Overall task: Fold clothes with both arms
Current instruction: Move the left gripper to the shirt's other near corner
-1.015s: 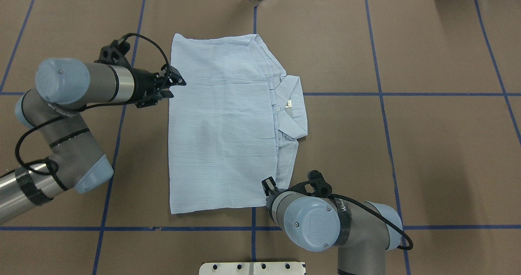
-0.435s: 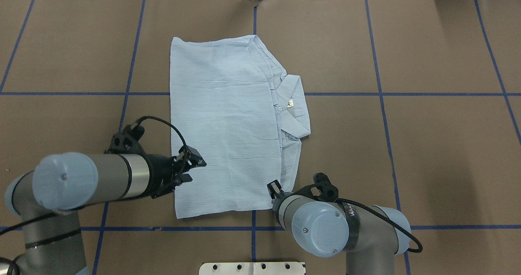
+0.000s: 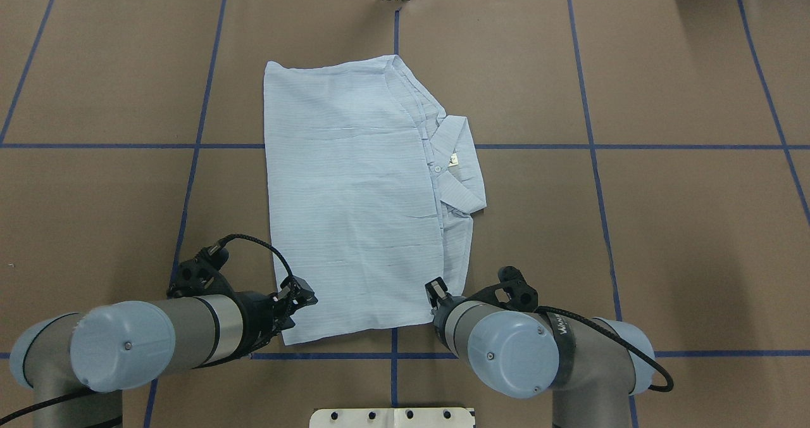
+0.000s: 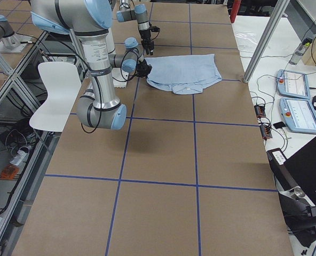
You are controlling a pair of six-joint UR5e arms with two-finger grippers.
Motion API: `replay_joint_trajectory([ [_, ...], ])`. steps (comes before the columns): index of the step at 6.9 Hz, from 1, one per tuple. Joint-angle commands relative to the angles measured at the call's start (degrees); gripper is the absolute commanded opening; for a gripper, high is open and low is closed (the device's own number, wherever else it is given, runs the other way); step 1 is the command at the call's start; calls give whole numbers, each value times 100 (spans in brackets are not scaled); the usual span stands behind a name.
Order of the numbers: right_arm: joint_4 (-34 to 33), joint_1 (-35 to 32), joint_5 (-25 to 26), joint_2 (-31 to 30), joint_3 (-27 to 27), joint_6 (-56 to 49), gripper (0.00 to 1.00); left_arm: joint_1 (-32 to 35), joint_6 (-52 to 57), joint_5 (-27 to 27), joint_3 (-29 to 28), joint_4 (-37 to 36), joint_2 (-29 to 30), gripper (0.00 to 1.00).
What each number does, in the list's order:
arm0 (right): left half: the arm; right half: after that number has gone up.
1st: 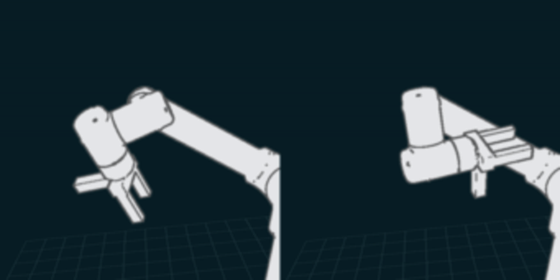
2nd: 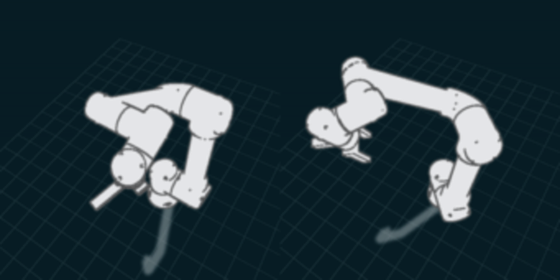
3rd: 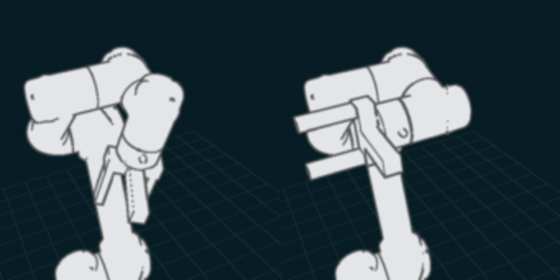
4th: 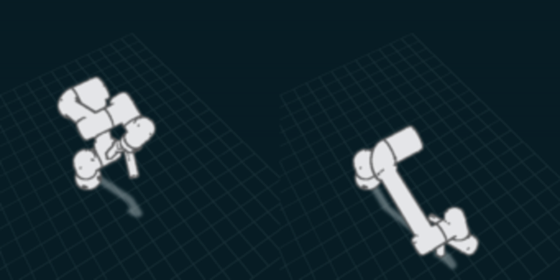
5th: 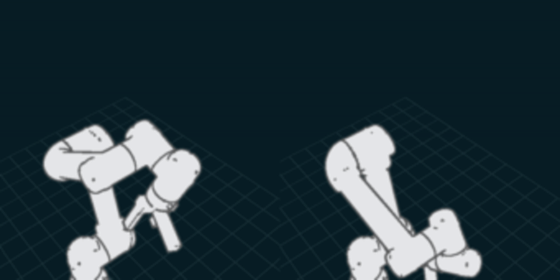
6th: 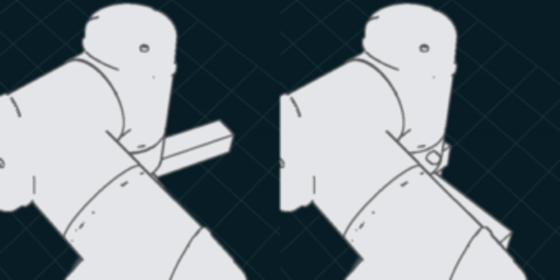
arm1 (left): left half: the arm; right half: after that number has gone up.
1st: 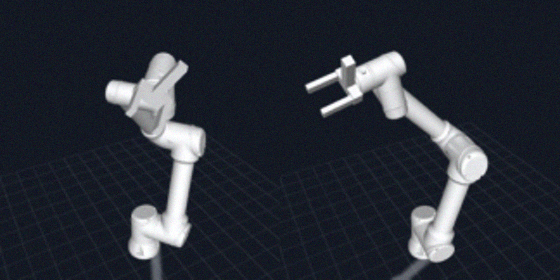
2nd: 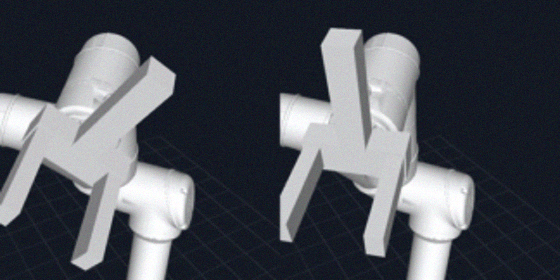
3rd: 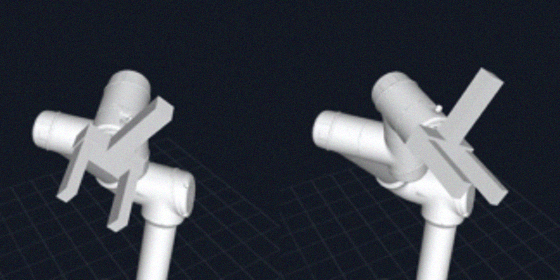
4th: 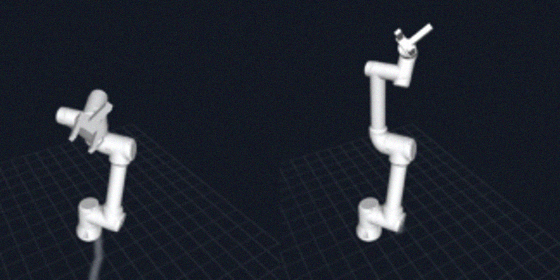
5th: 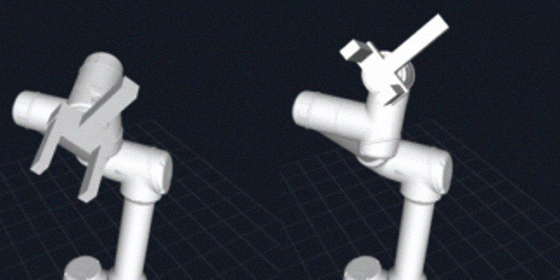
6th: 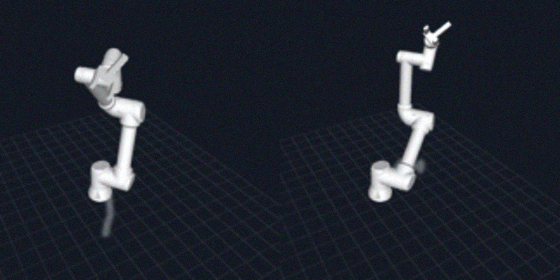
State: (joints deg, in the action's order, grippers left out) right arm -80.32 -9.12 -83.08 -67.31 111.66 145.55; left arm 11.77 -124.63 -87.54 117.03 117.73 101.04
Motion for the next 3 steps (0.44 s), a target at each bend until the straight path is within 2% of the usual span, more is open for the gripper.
replay_joint_trajectory([
  [1,-1,77,19,-274,208,0,0,-219,-254,36,-57,-266,90,59],
  [3,-1,147,37,-265,181,0,0,-464,-797,36,-40,-733,179,59],
])
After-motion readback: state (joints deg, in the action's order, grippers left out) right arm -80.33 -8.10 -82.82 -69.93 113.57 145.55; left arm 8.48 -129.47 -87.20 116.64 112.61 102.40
